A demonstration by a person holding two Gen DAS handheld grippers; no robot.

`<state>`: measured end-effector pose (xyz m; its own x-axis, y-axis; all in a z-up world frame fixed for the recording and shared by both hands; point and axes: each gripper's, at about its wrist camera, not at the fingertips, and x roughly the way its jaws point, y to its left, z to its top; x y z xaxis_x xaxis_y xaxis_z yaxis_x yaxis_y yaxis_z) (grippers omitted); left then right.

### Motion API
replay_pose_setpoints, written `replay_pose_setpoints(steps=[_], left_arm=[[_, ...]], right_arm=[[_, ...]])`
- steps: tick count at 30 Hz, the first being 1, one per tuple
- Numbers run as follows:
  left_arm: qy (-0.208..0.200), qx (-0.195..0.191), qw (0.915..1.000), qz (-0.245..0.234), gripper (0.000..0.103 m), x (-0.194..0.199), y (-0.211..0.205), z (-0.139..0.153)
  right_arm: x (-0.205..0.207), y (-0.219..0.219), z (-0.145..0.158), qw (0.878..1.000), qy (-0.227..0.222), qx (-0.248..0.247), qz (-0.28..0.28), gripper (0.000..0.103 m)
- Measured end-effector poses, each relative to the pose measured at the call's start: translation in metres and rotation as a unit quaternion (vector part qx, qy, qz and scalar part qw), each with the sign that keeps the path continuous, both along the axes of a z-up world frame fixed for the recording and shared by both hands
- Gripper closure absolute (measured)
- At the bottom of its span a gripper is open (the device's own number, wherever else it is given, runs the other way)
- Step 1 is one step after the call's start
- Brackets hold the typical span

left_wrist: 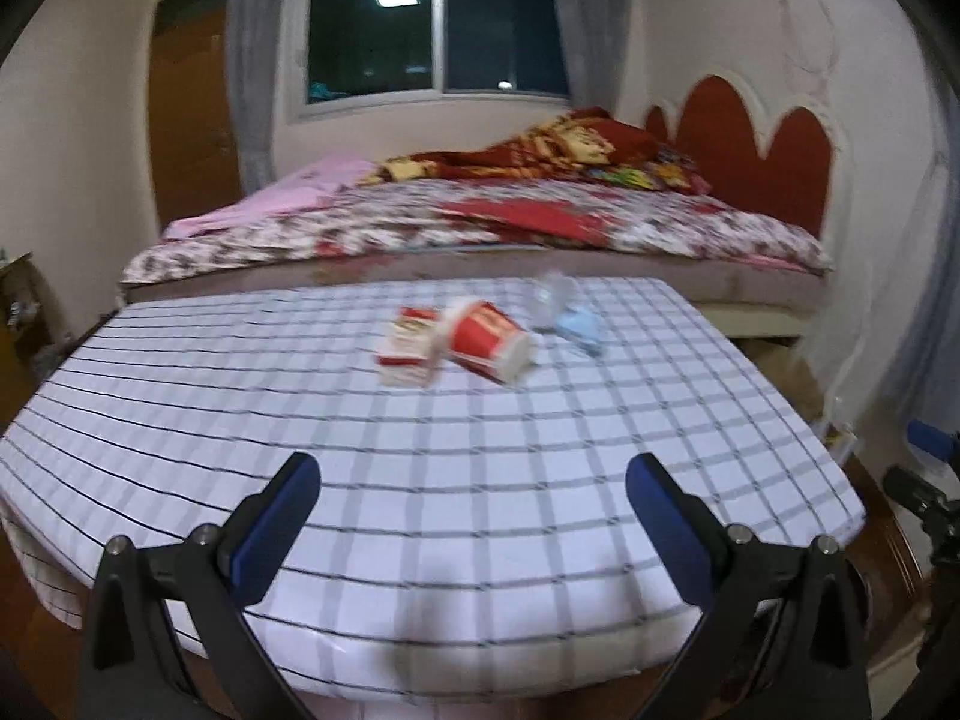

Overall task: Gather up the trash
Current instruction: 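Move both tools back toward the table, then grasp the milk carton with the left tool while the right tool grasps the blue face mask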

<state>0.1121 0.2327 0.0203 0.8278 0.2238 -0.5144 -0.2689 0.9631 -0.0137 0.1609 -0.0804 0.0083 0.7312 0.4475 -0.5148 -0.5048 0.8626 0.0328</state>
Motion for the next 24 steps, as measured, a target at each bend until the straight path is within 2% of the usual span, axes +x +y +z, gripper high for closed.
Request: replay_pose_setpoints(steps=[3,9,14,19,22,24], left_arm=[[-0.002,-0.008,0.9998,0.02,0.001,0.007,0.024,0.005],[0.027,-0.012,0.999,0.033,0.001,0.043,0.054,-0.004],[0.049,-0.02,0.9974,0.049,0.001,0.085,0.078,-0.021],[0.1,-0.015,0.9934,0.054,0.001,0.138,0.093,-0.053],[0.115,-0.003,0.9921,0.048,0.002,0.161,0.093,-0.063],[0.123,-0.014,0.9915,0.04,0.003,0.172,0.097,-0.068]], right_arm=[[0.01,0.021,0.005,1.0,0.015,-0.018,0.005,0.001],[0.048,0.05,0.005,0.999,0.045,-0.011,0.017,0.001],[0.093,0.081,-0.004,0.998,0.061,-0.013,0.016,0.001],[0.146,0.119,-0.021,0.996,0.08,-0.033,0.021,0.002],[0.178,0.142,-0.035,0.994,0.092,-0.053,0.027,0.008],[0.198,0.154,-0.042,0.992,0.102,-0.059,0.032,0.012]])
